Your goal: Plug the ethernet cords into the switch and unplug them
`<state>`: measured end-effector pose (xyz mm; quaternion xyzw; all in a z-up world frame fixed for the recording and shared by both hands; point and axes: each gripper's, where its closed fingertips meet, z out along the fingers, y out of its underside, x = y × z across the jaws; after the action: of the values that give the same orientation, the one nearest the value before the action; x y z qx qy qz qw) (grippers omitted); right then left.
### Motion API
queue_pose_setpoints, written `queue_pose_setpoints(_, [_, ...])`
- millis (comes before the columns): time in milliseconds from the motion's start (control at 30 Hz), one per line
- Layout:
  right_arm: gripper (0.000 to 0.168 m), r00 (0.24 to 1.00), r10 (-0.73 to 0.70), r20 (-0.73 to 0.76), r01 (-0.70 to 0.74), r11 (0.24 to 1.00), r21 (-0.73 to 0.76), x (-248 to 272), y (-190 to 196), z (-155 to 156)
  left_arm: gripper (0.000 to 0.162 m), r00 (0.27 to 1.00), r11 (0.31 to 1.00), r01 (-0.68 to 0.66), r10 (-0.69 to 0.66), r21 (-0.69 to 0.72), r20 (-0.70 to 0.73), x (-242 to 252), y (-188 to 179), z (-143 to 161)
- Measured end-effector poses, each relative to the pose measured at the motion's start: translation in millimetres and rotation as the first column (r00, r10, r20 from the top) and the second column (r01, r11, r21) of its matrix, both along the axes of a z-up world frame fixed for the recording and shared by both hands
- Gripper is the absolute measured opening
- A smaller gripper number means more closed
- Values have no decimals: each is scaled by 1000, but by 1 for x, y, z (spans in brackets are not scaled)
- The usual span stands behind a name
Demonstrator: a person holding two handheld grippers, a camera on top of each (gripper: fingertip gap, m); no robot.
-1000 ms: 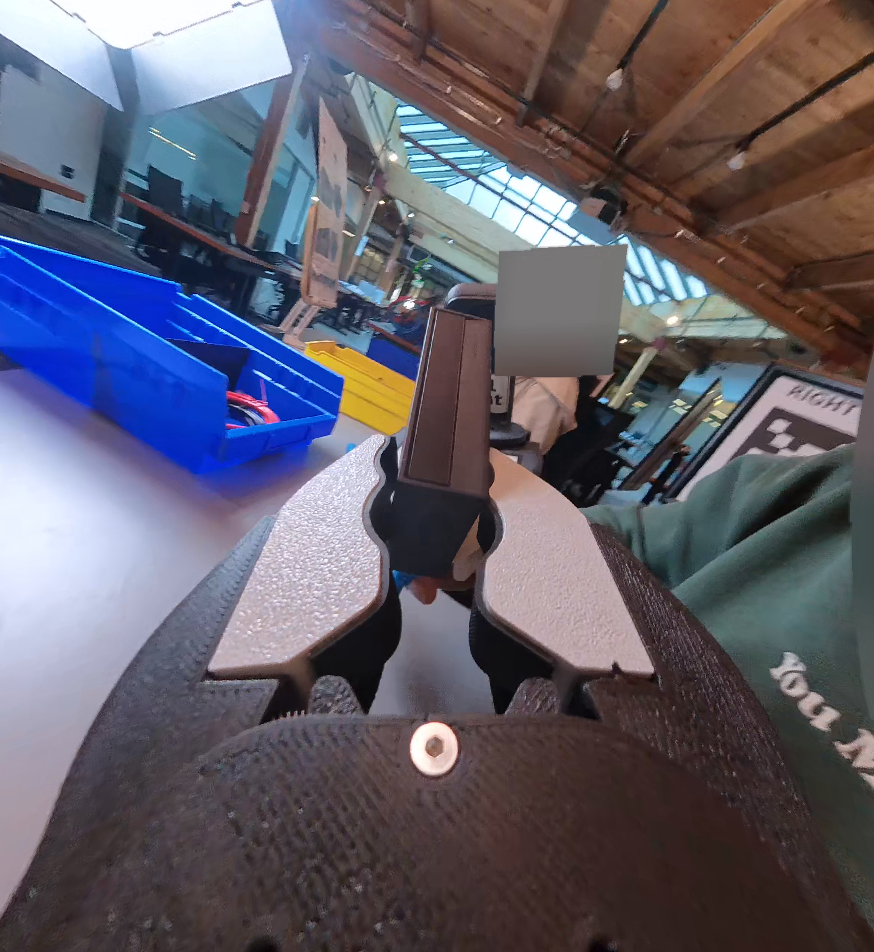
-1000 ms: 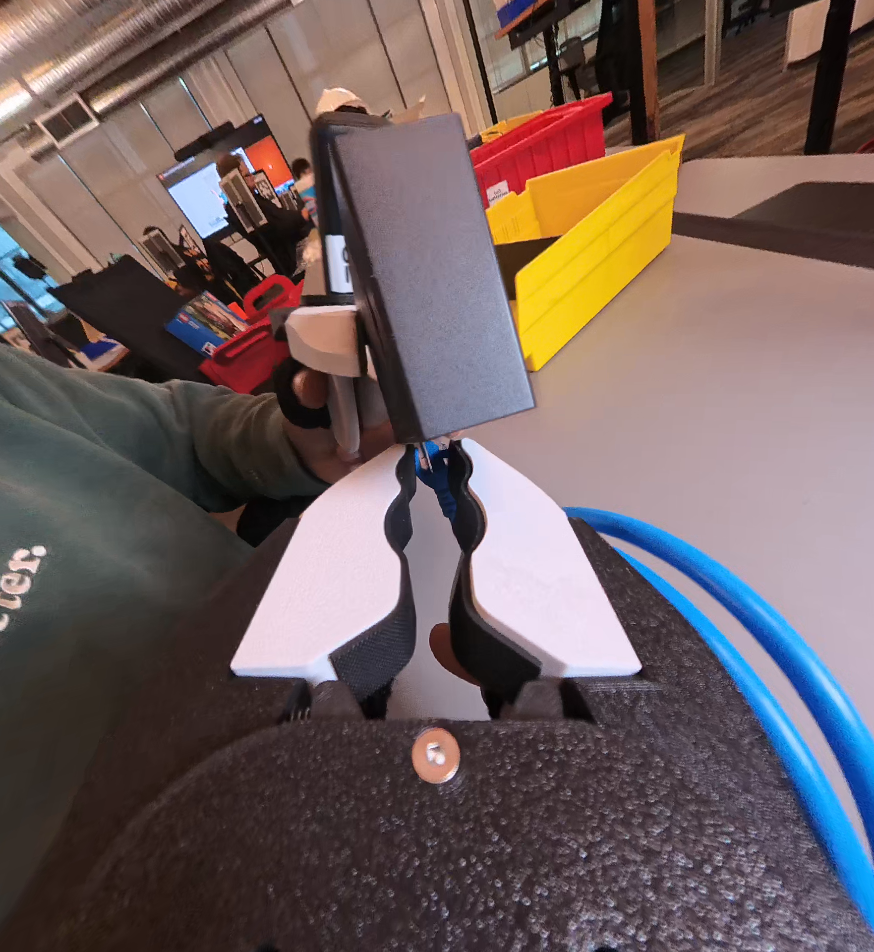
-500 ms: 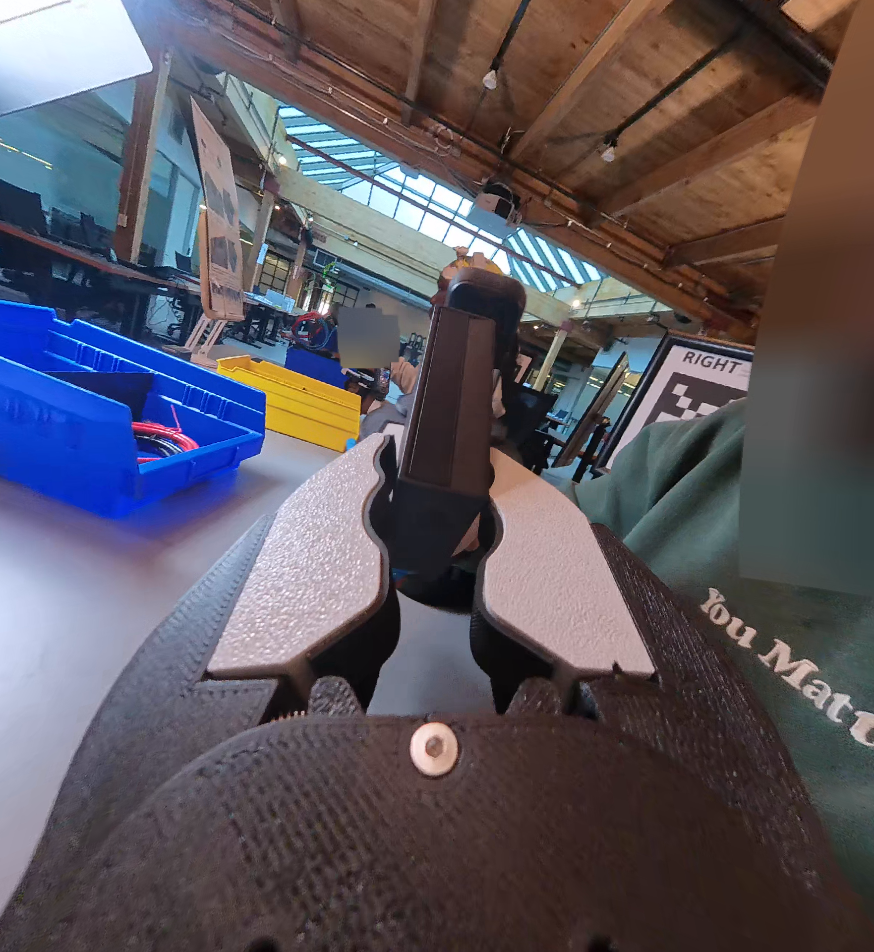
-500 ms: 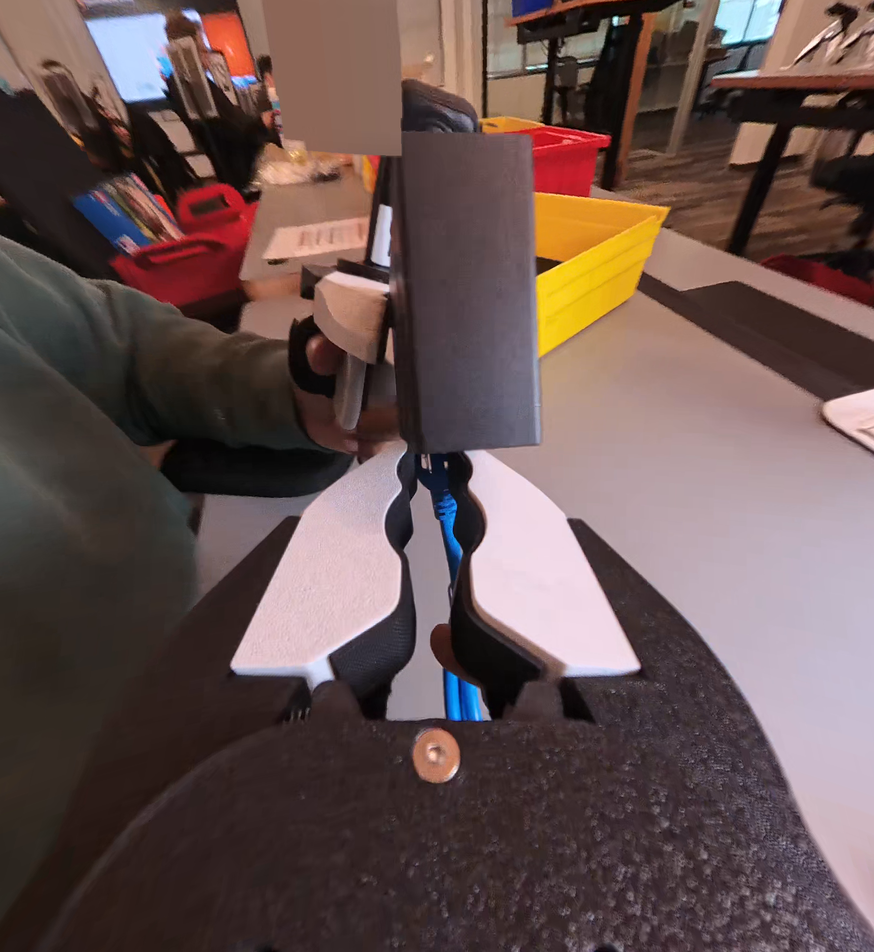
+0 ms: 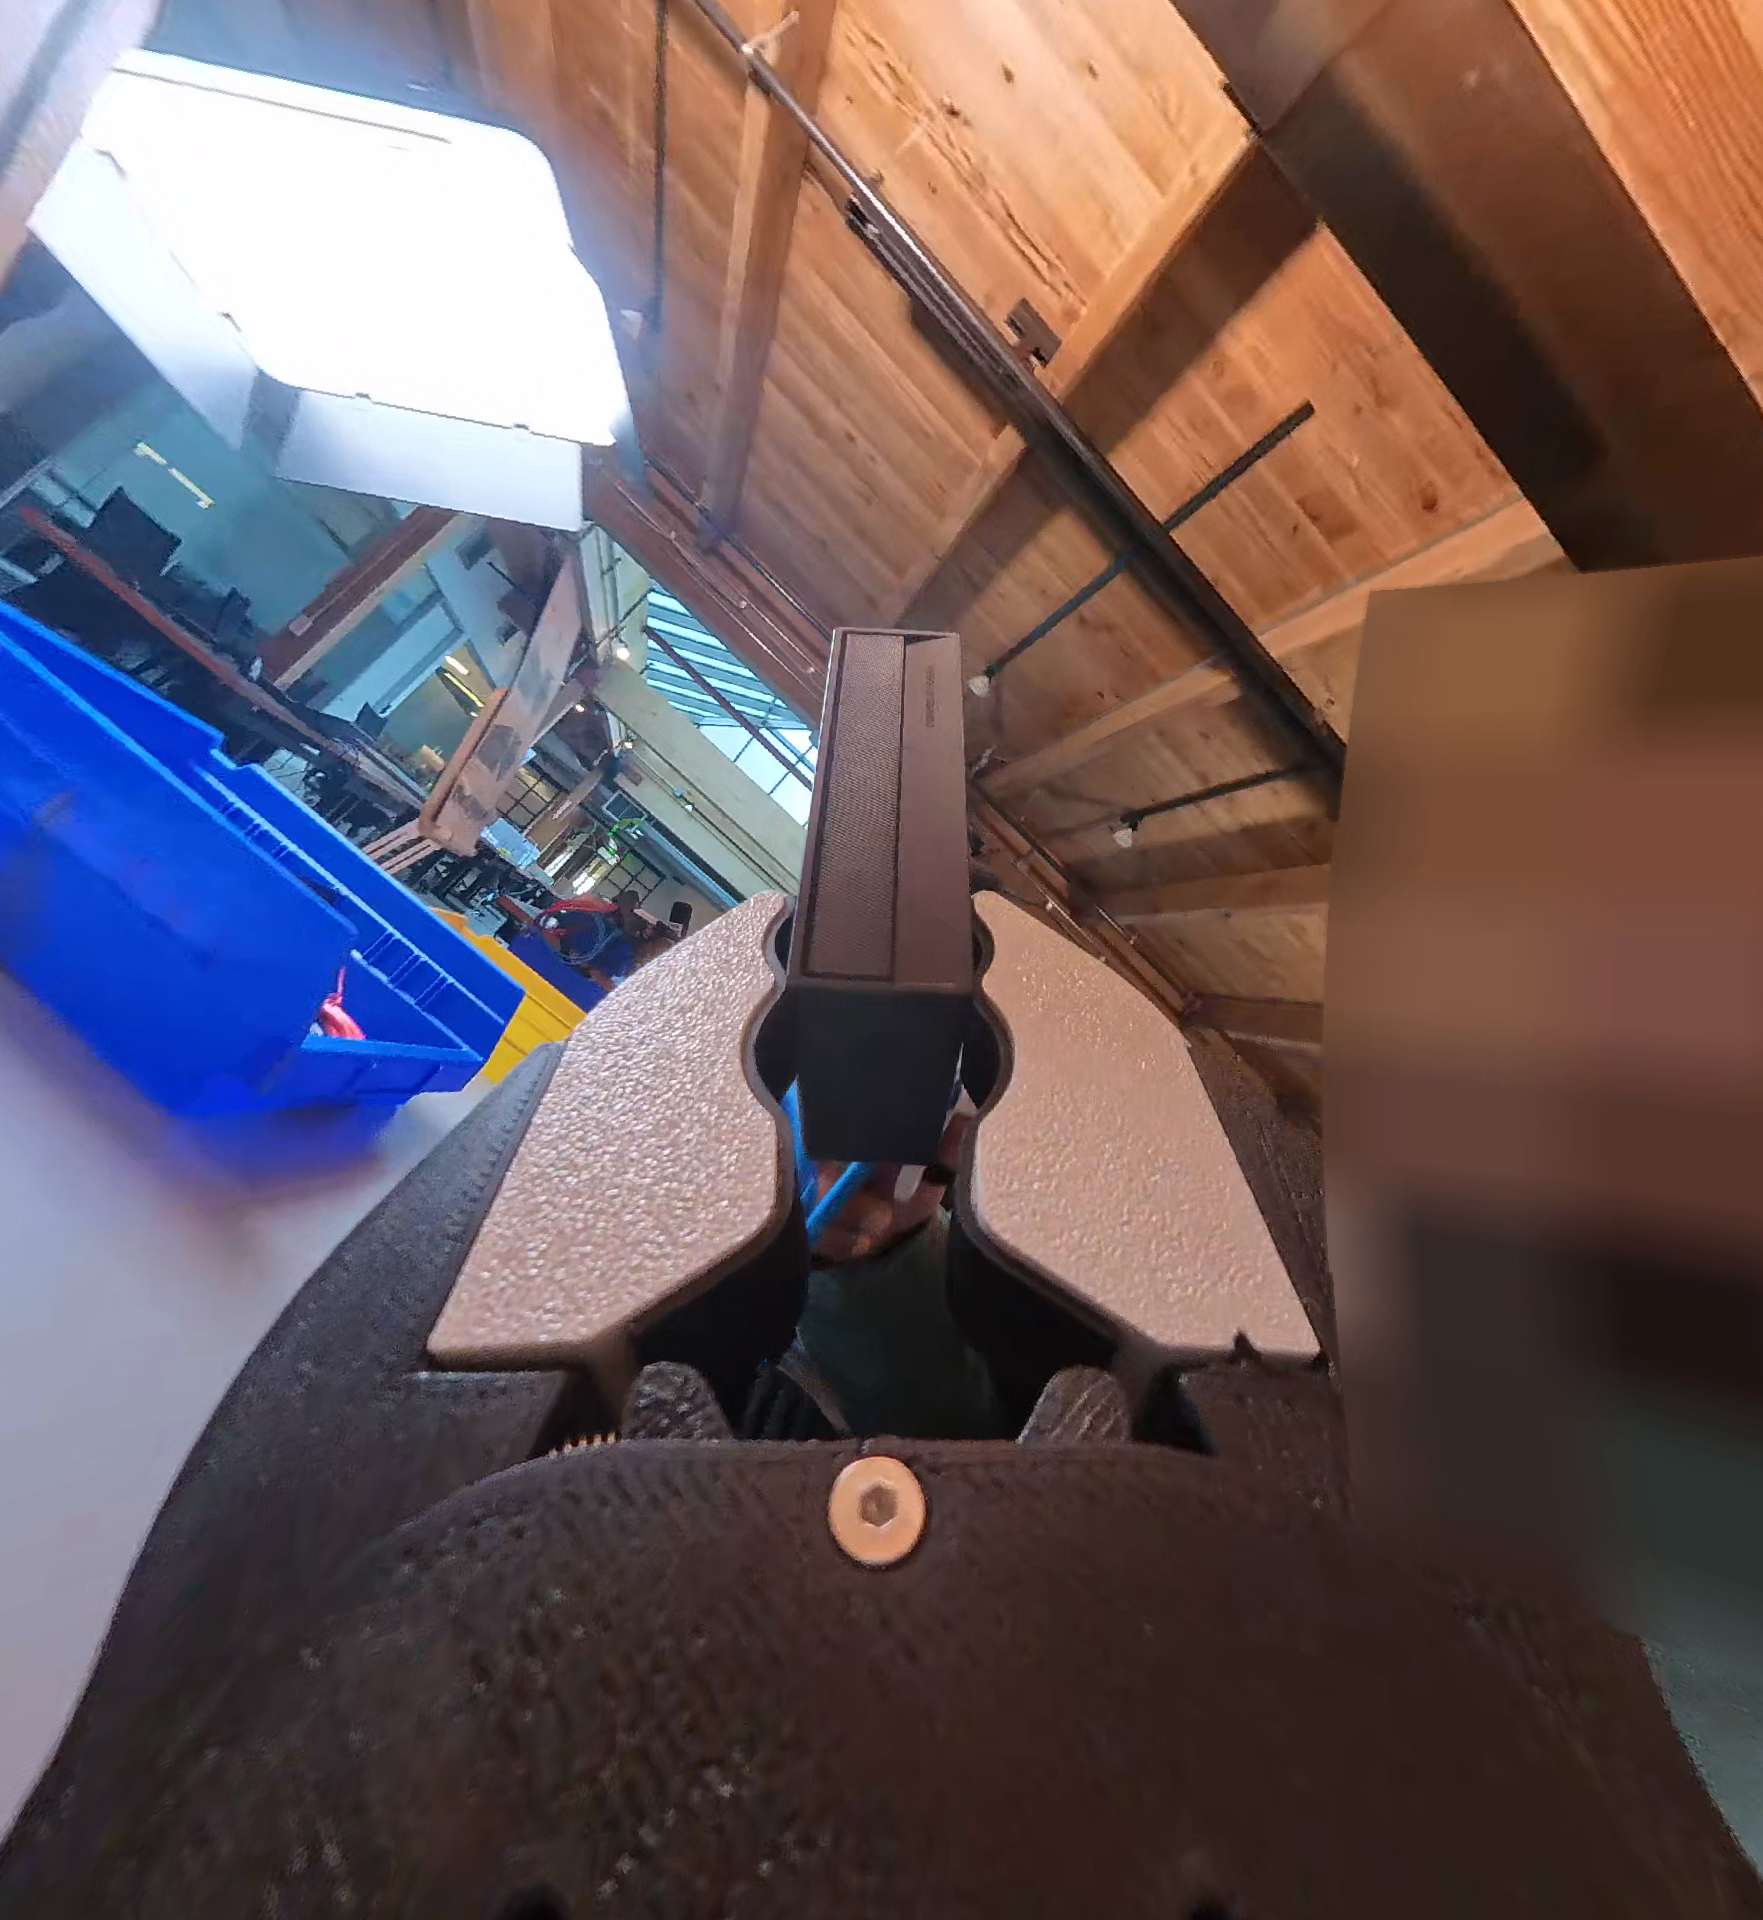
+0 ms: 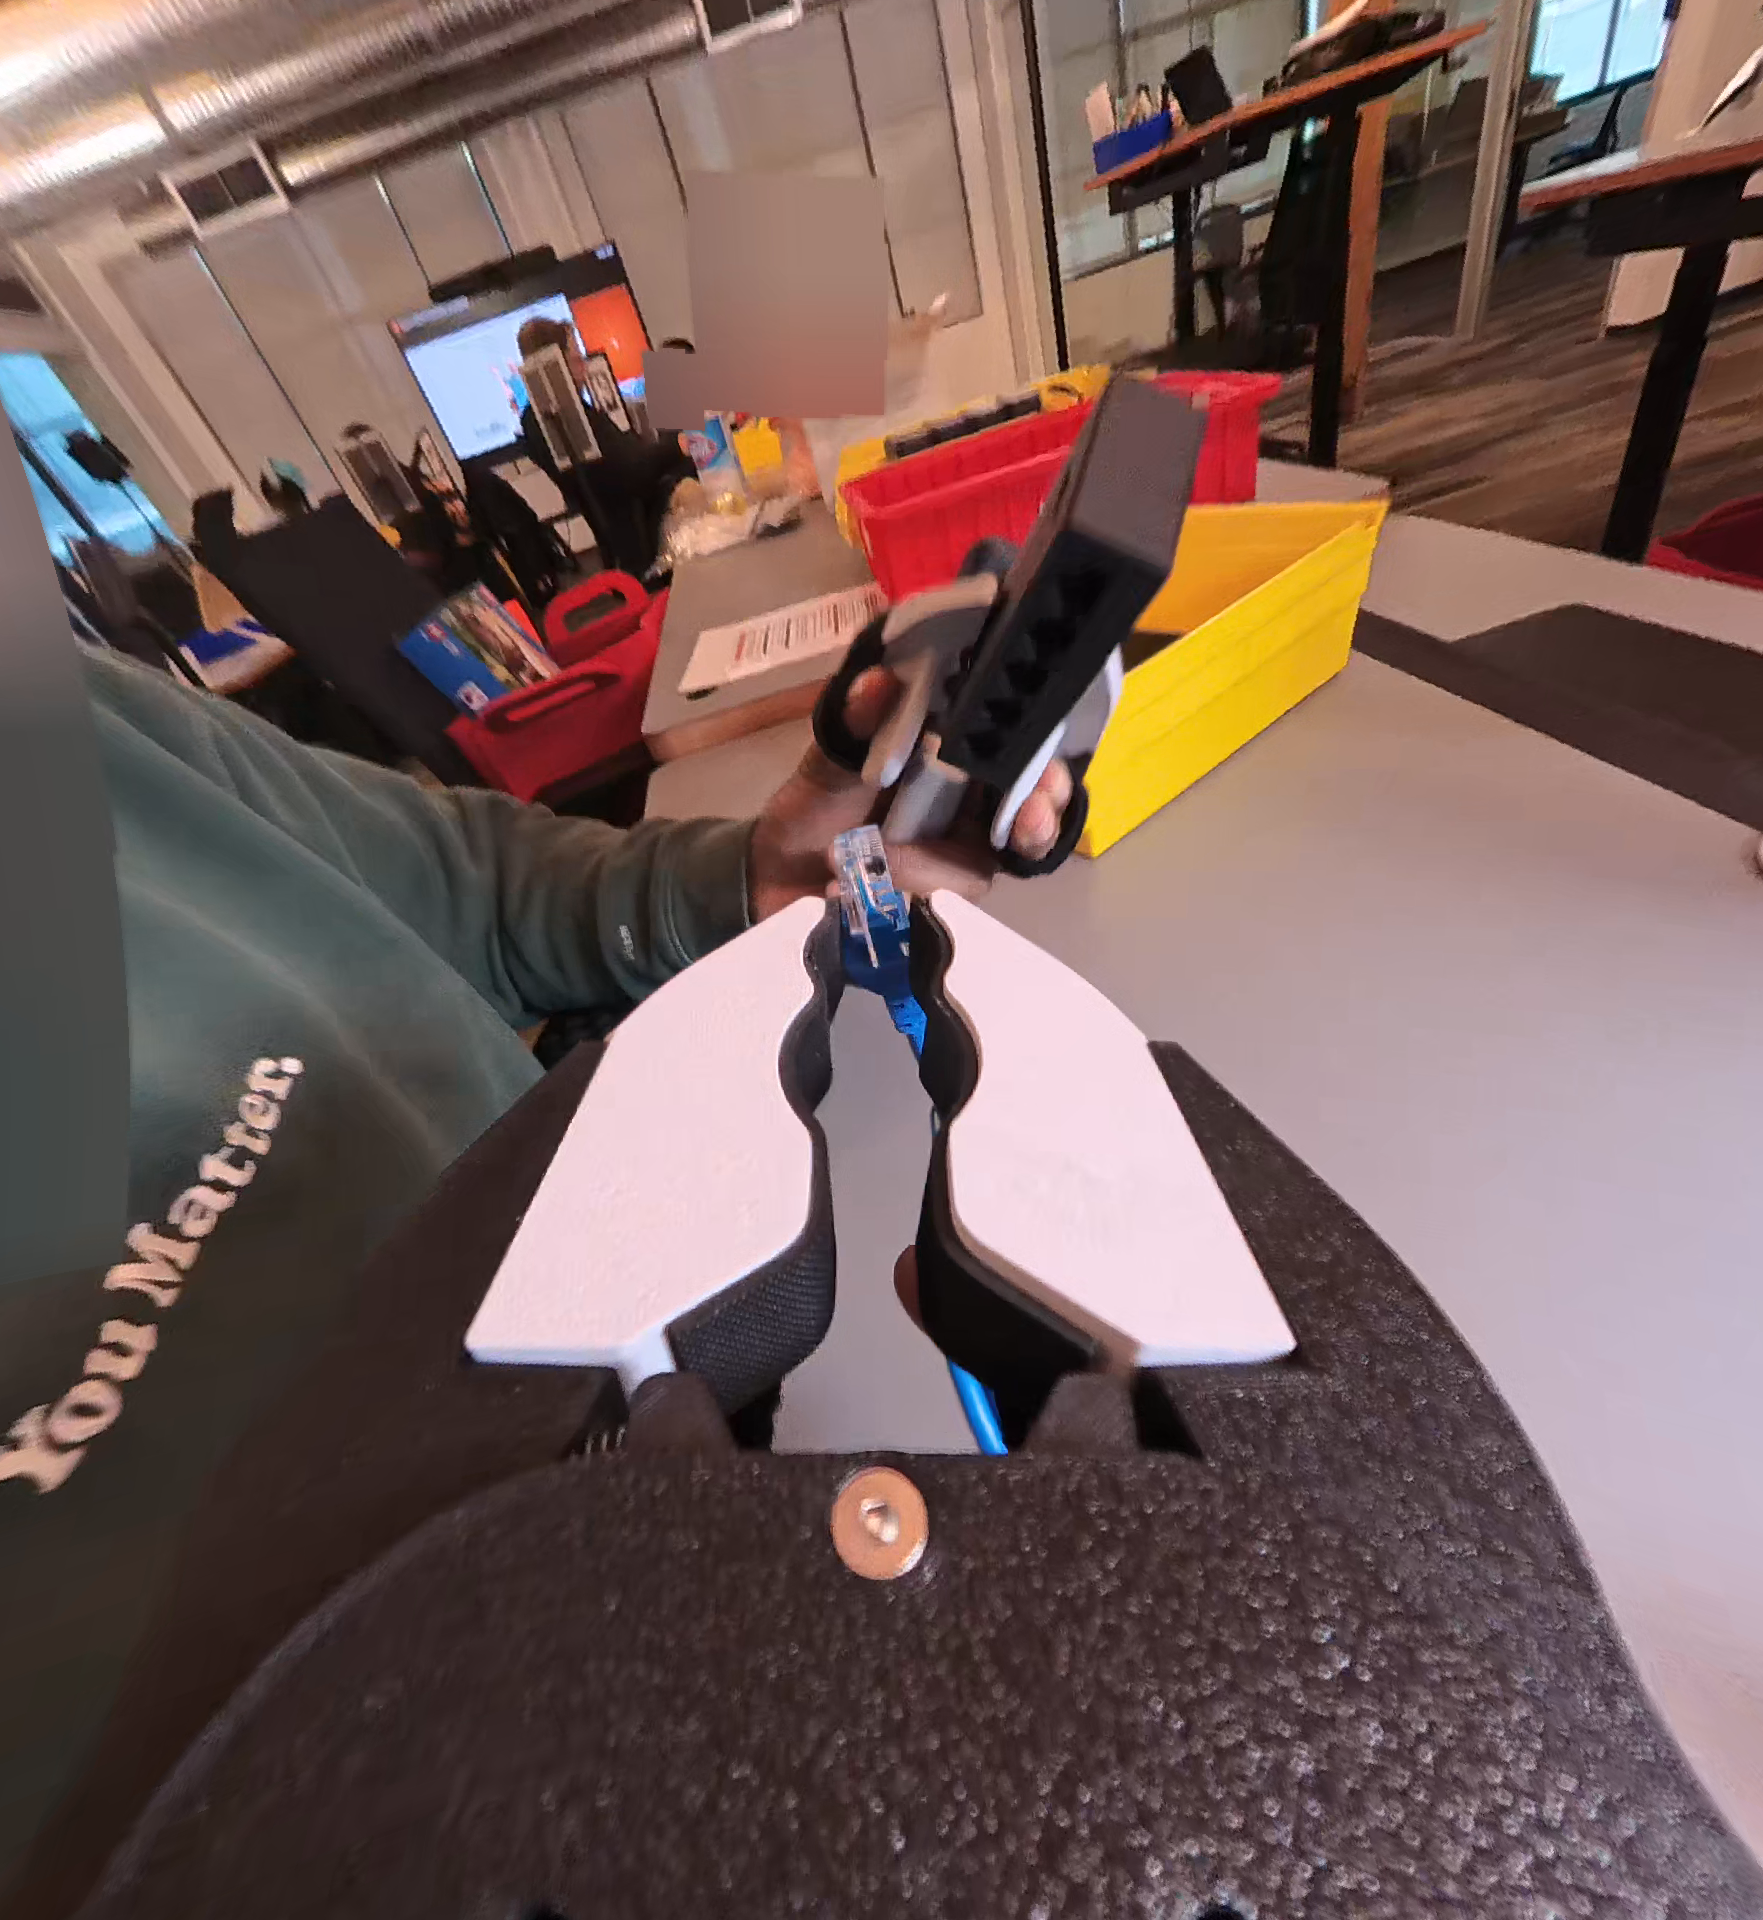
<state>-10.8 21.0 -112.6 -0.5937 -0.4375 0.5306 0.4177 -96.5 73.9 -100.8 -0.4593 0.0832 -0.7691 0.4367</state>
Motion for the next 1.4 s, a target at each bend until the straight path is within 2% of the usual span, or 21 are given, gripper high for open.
queue_pose_setpoints(133, [13, 996, -90, 17, 89, 995, 54, 46, 29, 40, 29, 999, 992, -40, 41, -117, 7, -11, 17, -19])
queue_pose_setpoints(267, [13, 952, -249, 180, 212, 957, 200, 101, 83, 80, 29, 997, 981, -76, 73, -180, -26, -13, 28, -34])
queue_pose_setpoints(367, [13, 892, -307, 331, 232, 941, 248, 127, 133, 87, 29, 997, 979, -75, 67, -192, -46, -10, 29, -40])
queue_pose_setpoints(500, [13, 775, -349, 527, 261, 936, 237, 150, 198, 63, 29, 993, 980, -87, 71, -180, -92, -5, 27, -46])
queue_pose_setpoints(567, [13, 744, -346, 572, 322, 935, 147, 159, 226, 45, 29, 992, 978, -90, 70, -189, -109, -4, 28, -50])
queue_pose_setpoints(700, [13, 671, -265, 692, 428, 901, -69, 180, 262, -23, 29, 989, 971, -98, 71, -216, -128, -5, 32, -59])
queue_pose_setpoints(767, [14, 657, -261, 707, 481, 867, -126, 191, 279, -58, 29, 988, 970, -98, 68, -224, -138, -5, 34, -63])
queue_pose_setpoints(833, [13, 644, -302, 703, 532, 837, -129, 201, 297, -77, 29, 987, 967, -99, 64, -235, -150, -4, 35, -68])
queue_pose_setpoints(933, [20, 579, -334, 744, 552, 832, -57, 220, 306, -96, 29, 985, 966, -91, 51, -240, -167, -1, 34, -72])
queue_pose_setpoints(1133, [34, 605, -423, 675, 549, 835, 32, 230, 298, -75, 28, 983, 963, -87, 42, -255, -178, 1, 36, -78])
queue_pose_setpoints(1233, [35, 647, -435, 626, 515, 855, 62, 222, 276, -62, 29, 982, 965, -75, 28, -250, -187, 3, 34, -79])
queue_pose_setpoints(1300, [36, 678, -427, 598, 486, 871, 71, 211, 258, -60, 28, 987, 970, -18, -21, -243, -160, 8, 27, -73])
queue_pose_setpoints(1400, [37, 796, -360, 486, 391, 919, 40, 173, 213, -51, 28, 976, 982, -13, -29, -189, -218, 18, 20, -70])
